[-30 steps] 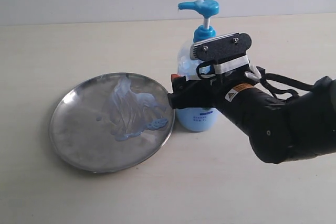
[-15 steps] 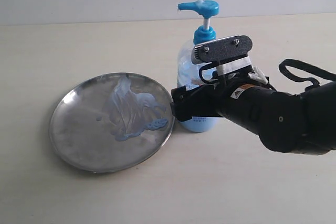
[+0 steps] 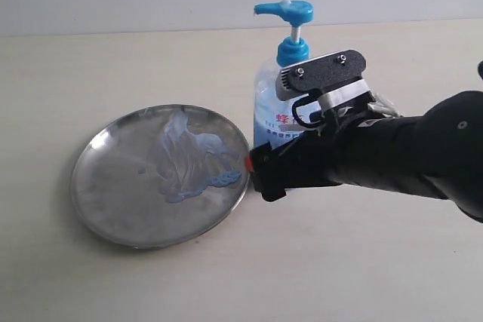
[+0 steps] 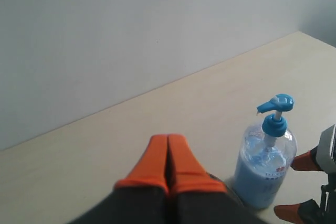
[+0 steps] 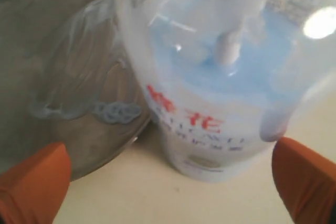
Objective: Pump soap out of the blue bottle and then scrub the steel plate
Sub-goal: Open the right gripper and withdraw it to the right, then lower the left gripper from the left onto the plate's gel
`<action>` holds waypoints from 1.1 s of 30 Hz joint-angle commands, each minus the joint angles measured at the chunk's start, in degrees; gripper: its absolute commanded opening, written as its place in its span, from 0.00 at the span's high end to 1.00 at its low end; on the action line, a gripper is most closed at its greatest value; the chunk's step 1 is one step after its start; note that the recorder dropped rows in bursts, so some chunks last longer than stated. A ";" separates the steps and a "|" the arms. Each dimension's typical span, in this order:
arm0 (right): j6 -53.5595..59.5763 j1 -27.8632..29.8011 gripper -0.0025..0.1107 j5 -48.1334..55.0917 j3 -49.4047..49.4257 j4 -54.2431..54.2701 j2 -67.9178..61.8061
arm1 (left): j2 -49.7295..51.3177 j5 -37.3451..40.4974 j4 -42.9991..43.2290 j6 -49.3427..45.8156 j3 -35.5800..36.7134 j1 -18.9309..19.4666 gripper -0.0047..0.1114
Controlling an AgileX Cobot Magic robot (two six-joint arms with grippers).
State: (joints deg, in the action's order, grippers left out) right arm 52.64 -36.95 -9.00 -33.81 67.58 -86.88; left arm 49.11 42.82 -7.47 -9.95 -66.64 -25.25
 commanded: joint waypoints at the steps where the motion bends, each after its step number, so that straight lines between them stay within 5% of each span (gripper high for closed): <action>1: 4.20 0.01 0.22 10.61 -0.29 1.88 3.55 | -0.43 2.02 -0.23 -0.30 0.57 0.18 0.96; 7: -1.97 0.01 0.53 18.44 -0.29 -5.18 7.93 | -0.79 2.02 -0.35 -0.30 3.84 0.18 0.96; 15: -42.50 0.01 0.80 28.98 -0.51 -48.06 12.60 | -1.12 2.13 -1.17 -0.30 5.44 0.18 0.96; 20: -59.22 0.01 0.98 46.47 -4.00 -69.51 17.40 | -1.02 2.13 -2.32 -0.64 7.20 0.18 0.96; 26: -60.32 0.01 0.98 64.04 -9.31 -78.98 23.85 | -1.02 2.00 -7.75 -6.41 9.45 0.18 0.96; 33: -60.32 0.01 0.98 67.03 -9.62 -81.18 34.84 | 1.66 2.66 -13.78 -11.54 11.83 0.18 0.96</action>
State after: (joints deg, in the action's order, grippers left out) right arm -7.25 -36.95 57.52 -42.89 -12.80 -56.45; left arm 49.40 45.37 -19.06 -19.99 -55.73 -25.25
